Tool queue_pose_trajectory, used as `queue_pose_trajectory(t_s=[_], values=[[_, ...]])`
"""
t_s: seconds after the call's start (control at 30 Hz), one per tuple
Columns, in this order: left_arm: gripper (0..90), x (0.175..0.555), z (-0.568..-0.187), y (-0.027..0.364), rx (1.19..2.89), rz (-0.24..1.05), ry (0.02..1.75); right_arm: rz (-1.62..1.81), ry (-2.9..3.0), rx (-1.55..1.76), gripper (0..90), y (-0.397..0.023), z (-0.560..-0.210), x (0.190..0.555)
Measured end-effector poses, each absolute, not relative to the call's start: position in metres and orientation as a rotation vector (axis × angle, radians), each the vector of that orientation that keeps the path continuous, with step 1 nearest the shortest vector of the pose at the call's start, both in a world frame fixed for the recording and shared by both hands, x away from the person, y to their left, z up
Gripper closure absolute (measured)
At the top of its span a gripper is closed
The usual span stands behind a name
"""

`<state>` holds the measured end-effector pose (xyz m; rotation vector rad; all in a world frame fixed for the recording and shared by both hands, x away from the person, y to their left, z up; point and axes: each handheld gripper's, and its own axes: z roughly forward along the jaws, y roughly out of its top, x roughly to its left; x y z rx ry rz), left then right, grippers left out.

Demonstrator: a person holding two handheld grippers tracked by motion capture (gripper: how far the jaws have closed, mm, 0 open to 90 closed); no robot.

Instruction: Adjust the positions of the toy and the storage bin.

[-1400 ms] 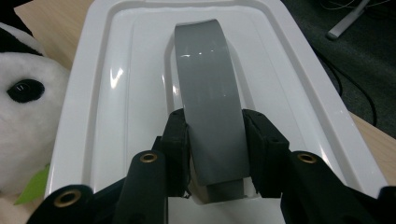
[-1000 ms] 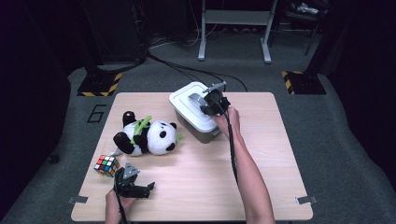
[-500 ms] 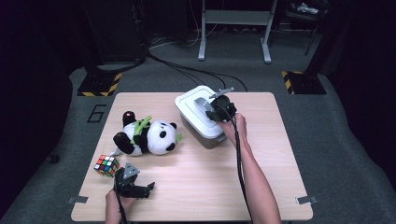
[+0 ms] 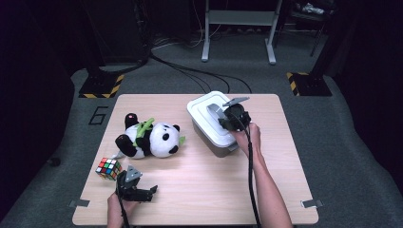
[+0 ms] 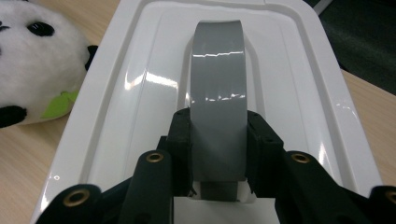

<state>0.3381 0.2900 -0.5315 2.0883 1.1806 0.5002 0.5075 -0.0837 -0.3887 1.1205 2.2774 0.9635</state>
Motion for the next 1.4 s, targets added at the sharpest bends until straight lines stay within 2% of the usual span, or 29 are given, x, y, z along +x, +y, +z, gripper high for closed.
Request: queue_pose_trajectory(t_s=[0.67,0.97,1.0,1.13,1.4], values=[[0.0,0.338,-0.531,0.290,2.090,0.500,1.178,0.973,2.278,1.111,66.5,-0.140,-0.390,0.474],[0.0,0.338,-0.530,0.290,2.100,0.490,1.178,0.972,2.275,1.129,65.2,-0.146,-0.389,0.470],[0.0,0.338,-0.531,0.290,2.098,0.492,1.178,0.979,2.268,1.119,63.3,-0.146,-0.390,0.471],[0.0,0.338,-0.531,0.290,2.095,0.497,1.179,1.017,2.247,1.149,42.8,-0.150,-0.389,0.468],[0.0,0.338,-0.531,0.290,2.100,0.492,1.178,1.037,2.192,1.183,14.2,-0.160,-0.380,0.443]])
